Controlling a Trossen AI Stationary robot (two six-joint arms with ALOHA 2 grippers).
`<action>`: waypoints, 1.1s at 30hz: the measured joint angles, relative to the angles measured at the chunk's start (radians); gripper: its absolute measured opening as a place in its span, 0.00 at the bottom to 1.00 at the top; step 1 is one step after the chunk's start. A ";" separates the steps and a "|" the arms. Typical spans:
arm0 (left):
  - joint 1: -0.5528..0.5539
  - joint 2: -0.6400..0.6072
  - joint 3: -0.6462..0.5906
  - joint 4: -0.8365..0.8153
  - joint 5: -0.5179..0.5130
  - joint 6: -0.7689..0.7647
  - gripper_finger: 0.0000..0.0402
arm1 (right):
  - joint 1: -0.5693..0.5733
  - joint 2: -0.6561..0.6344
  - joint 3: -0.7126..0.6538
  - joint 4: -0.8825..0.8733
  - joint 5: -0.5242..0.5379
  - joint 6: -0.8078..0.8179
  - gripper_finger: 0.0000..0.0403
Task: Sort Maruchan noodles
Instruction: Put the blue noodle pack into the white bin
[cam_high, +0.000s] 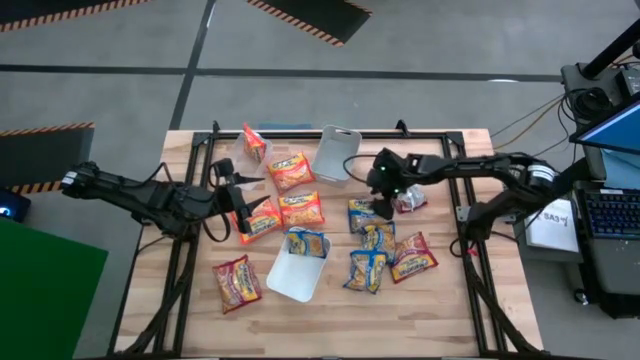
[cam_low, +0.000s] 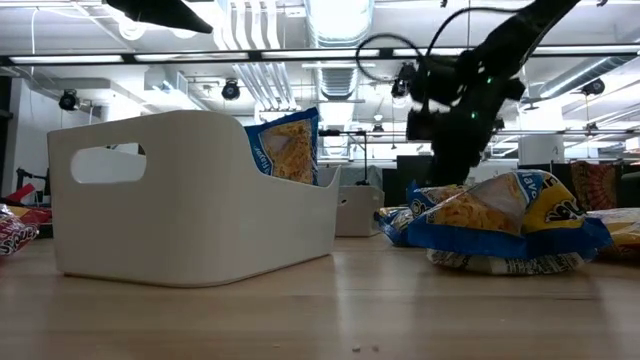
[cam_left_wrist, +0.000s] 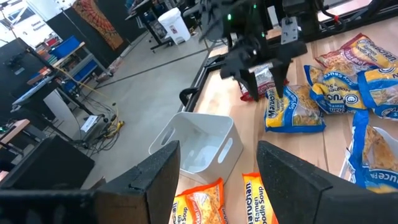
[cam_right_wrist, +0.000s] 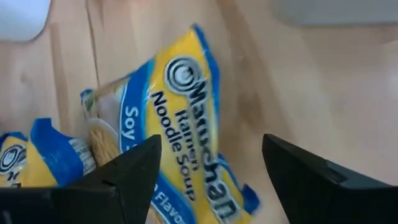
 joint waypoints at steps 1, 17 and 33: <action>0.000 0.002 0.000 0.000 0.000 0.000 0.49 | -0.005 0.022 0.000 0.006 -0.025 -0.001 0.65; 0.000 0.037 0.000 0.008 -0.001 0.008 0.49 | -0.073 0.253 0.043 0.094 -0.438 -0.031 0.35; 0.001 0.036 -0.001 0.032 -0.049 0.020 0.49 | -0.055 0.040 0.056 0.094 -0.371 0.063 0.02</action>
